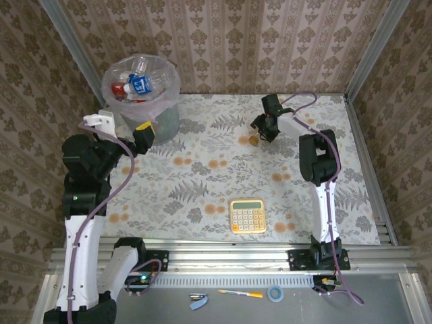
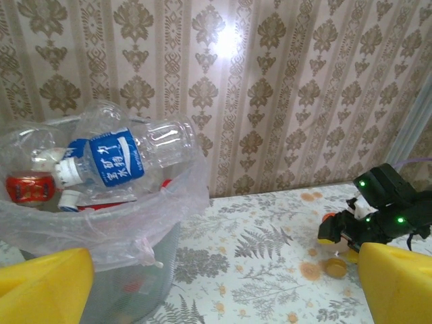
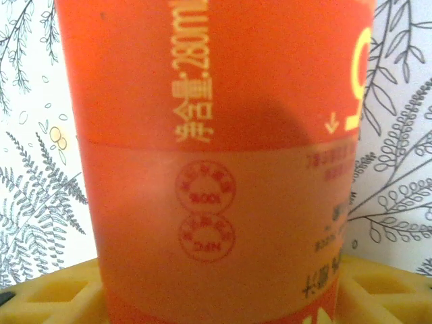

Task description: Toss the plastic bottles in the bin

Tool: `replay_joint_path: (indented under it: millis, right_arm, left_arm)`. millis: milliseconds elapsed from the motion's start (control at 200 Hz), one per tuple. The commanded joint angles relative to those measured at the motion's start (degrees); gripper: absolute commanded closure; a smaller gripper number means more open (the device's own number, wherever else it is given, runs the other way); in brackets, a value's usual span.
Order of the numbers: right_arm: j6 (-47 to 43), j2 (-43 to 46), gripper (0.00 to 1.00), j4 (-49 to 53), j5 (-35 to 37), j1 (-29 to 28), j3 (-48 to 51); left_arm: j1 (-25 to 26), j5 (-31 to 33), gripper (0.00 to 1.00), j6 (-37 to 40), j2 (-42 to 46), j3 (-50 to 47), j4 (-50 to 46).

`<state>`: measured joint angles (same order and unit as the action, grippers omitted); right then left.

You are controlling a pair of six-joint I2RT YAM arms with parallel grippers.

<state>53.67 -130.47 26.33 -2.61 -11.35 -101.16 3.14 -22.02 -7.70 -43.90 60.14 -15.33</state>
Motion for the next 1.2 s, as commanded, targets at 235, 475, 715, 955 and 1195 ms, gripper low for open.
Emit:
replay_joint_path:
  millis: [235,475,715,955,1195]
  right_arm:
    - [-6.59,16.93,0.44,-9.22,1.90,0.17,18.21]
    - [-15.15,32.71,0.48,-20.64,-2.65,-1.42,31.35]
    - [-23.87,47.14,0.50,-29.36,-3.54,-4.92,42.28]
    - [-33.24,55.40,0.53,-31.47,-2.92,-10.99,46.05]
    - [-36.69,61.25,0.54,-35.48,-1.88,-15.52,49.88]
  left_arm:
    - [10.86,-6.81,0.00,-3.84,-7.25,-0.71,4.93]
    - [12.46,-16.90,0.00,-11.80,-15.68,0.34,14.14]
    - [17.46,-19.35,0.00,-14.07,-22.44,2.58,18.38]
    - [24.40,-21.91,0.00,-16.44,-28.90,4.49,24.77]
    - [27.77,-24.65,0.02,-19.89,-35.76,8.39,28.27]
